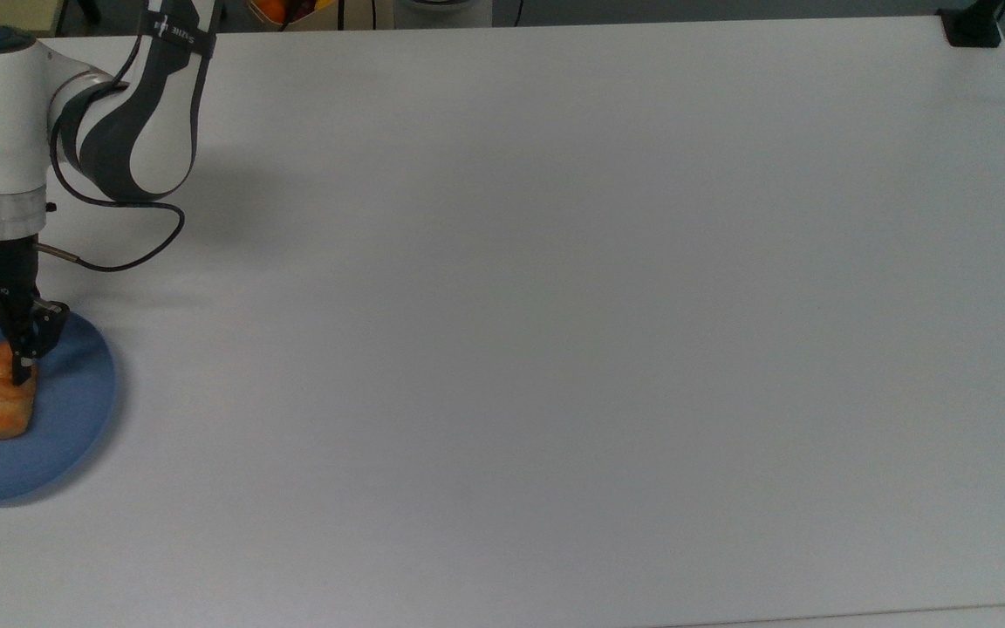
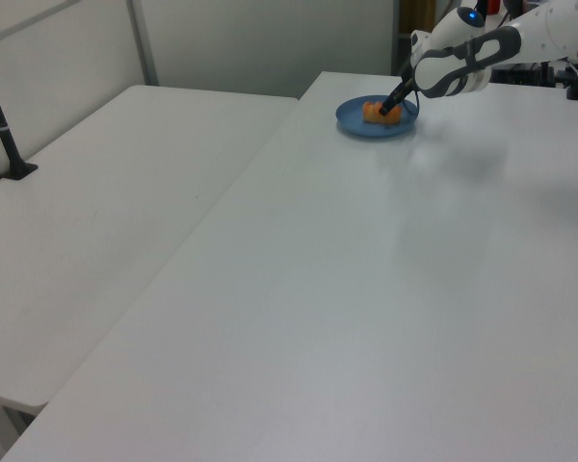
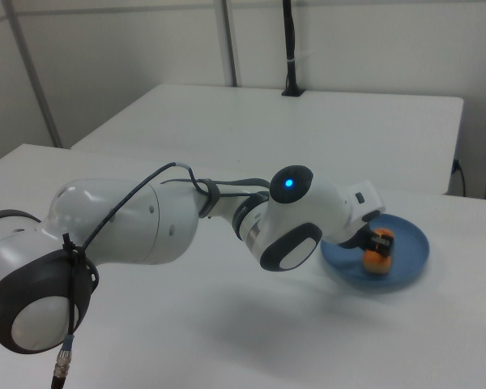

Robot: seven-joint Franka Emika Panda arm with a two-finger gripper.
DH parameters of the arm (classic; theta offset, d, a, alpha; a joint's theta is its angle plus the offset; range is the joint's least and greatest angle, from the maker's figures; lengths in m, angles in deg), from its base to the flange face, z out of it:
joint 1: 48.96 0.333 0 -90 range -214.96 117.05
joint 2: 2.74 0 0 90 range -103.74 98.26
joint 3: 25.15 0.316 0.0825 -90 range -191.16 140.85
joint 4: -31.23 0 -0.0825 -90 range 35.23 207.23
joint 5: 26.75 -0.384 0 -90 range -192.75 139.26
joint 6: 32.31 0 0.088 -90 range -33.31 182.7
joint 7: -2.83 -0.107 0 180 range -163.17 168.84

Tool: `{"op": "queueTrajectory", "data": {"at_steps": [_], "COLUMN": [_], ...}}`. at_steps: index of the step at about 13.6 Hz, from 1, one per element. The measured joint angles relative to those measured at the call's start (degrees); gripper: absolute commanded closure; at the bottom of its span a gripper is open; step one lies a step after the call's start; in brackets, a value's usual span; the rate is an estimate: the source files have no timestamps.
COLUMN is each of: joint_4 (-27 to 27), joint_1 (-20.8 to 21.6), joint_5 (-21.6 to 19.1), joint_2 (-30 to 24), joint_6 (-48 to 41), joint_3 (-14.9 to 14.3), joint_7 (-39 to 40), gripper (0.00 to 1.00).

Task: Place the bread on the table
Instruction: 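Lift the bread roll off the plate and carry it away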

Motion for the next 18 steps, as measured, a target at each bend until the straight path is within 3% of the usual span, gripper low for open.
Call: {"op": "queueTrajectory", "data": {"at_steps": [7,11,13,15,18], "joint_4": [0.1,4.7,8.1,9.5,11.7], "joint_1": [0.0,0.0,0.2,1.0,3.6], "joint_5": [0.0,0.0,0.0,0.1,6.3], "joint_2": [-0.1,-8.7,-16.6,-25.0,-35.5], "joint_6": [0.0,-1.1,-11.5,-29.9,-57.0], "joint_3": [0.1,0.1,0.2,0.3,0.4], "joint_7": [1.9,1.9,1.9,2.1,2.4], "gripper": [1.0,1.0,1.0,1.0,1.0]}}
